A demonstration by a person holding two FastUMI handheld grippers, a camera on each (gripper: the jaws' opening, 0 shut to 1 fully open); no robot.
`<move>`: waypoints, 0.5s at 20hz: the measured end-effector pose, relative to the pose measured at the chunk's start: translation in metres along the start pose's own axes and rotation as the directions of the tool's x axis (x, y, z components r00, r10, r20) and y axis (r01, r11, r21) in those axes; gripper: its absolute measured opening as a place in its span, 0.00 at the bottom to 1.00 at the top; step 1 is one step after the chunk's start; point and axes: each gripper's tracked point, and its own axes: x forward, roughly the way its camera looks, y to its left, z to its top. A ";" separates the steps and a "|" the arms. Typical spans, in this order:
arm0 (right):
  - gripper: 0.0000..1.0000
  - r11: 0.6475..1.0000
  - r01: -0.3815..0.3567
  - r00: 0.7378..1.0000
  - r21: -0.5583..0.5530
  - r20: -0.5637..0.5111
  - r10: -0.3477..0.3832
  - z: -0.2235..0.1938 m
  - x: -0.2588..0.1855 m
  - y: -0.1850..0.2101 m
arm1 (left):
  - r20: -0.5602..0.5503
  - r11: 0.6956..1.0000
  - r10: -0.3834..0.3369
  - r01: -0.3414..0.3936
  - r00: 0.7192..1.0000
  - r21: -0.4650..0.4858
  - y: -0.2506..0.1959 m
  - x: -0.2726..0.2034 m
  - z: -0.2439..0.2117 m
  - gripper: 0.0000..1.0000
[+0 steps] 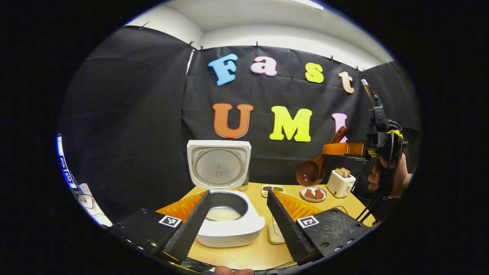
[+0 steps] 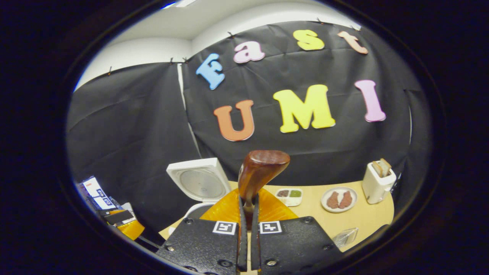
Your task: Close the left gripper, press the button to open the rice cooker; take a wooden spoon from the chopstick holder with the right hand, scoop a spoonful of rice and pour it into the rice cooker, then put the wooden spoon back into the chopstick holder.
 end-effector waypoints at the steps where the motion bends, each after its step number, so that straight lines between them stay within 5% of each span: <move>1: 0.09 0.999 0.033 0.999 0.020 0.000 -0.033 -0.001 -0.009 -0.023 | -0.003 1.000 -0.018 0.018 1.000 0.007 -0.010 0.002 0.000 0.95; 10: 0.08 0.930 0.348 0.936 0.117 -0.103 -0.337 -0.063 -0.063 -0.214 | -0.009 0.998 -0.070 0.070 0.998 -0.003 -0.064 0.018 0.012 0.94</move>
